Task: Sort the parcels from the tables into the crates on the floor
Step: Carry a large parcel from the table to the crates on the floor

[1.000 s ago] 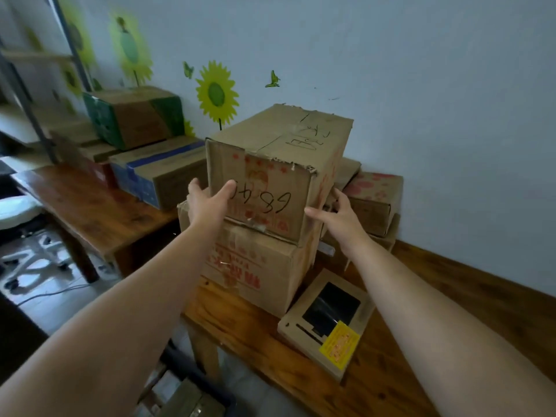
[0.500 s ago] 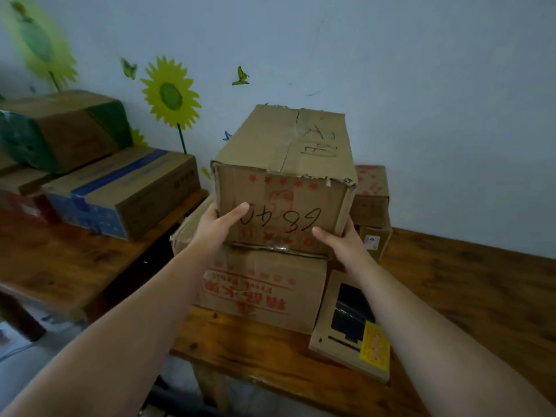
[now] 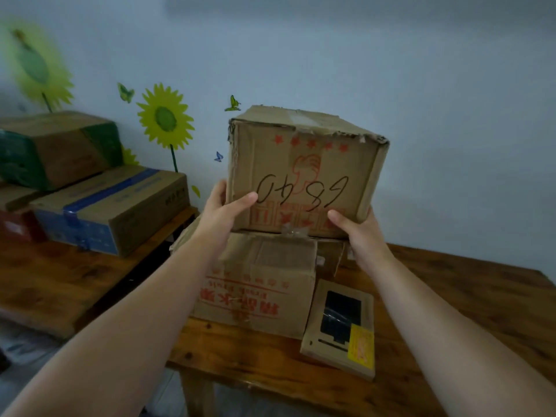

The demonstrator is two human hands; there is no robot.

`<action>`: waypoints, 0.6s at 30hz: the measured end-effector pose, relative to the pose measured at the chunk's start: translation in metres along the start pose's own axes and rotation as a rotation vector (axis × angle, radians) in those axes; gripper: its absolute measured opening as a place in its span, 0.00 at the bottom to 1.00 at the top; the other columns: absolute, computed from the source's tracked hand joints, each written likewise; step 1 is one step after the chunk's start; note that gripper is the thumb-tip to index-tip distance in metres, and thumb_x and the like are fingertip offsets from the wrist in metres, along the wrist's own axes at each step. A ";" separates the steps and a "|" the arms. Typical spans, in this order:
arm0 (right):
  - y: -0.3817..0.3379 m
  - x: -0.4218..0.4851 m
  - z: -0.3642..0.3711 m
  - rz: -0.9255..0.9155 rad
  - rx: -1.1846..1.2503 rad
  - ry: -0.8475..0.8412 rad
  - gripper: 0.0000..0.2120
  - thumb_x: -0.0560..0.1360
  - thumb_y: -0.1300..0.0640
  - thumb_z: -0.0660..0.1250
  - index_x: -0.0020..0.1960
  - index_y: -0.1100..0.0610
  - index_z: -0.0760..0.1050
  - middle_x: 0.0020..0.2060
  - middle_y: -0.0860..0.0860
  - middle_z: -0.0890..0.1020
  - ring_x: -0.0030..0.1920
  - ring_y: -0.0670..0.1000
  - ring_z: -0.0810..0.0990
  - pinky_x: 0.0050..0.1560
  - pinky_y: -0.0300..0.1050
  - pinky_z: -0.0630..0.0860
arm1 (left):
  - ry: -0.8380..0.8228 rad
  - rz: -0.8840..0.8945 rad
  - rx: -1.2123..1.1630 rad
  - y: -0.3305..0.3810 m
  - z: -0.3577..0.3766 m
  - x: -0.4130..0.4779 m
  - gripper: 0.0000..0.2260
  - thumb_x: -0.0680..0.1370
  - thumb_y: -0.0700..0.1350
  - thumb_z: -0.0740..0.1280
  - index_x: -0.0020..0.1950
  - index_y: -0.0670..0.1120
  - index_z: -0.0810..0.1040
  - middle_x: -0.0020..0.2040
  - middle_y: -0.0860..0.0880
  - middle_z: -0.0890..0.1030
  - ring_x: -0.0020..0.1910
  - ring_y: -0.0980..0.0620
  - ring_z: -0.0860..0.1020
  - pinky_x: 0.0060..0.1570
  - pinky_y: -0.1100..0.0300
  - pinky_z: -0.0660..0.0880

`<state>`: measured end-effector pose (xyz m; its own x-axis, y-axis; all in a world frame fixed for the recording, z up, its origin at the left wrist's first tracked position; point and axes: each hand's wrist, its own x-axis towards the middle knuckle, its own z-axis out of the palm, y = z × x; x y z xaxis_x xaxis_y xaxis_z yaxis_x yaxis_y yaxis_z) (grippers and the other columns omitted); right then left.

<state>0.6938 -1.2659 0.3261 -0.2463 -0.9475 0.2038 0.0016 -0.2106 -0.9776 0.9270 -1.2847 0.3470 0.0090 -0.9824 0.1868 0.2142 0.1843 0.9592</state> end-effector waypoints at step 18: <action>-0.116 -0.041 -0.155 -0.323 -0.037 -0.072 0.29 0.68 0.33 0.67 0.63 0.46 0.70 0.51 0.42 0.82 0.51 0.42 0.81 0.46 0.36 0.76 | -0.575 0.105 0.132 0.024 0.125 -0.026 0.35 0.64 0.39 0.72 0.69 0.52 0.67 0.61 0.52 0.80 0.60 0.55 0.78 0.56 0.58 0.74</action>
<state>0.5538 -1.1654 0.4229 -0.1589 -0.8482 0.5052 -0.1013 -0.4950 -0.8629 0.8101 -1.2509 0.3918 -0.5144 -0.7909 0.3316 0.1172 0.3182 0.9407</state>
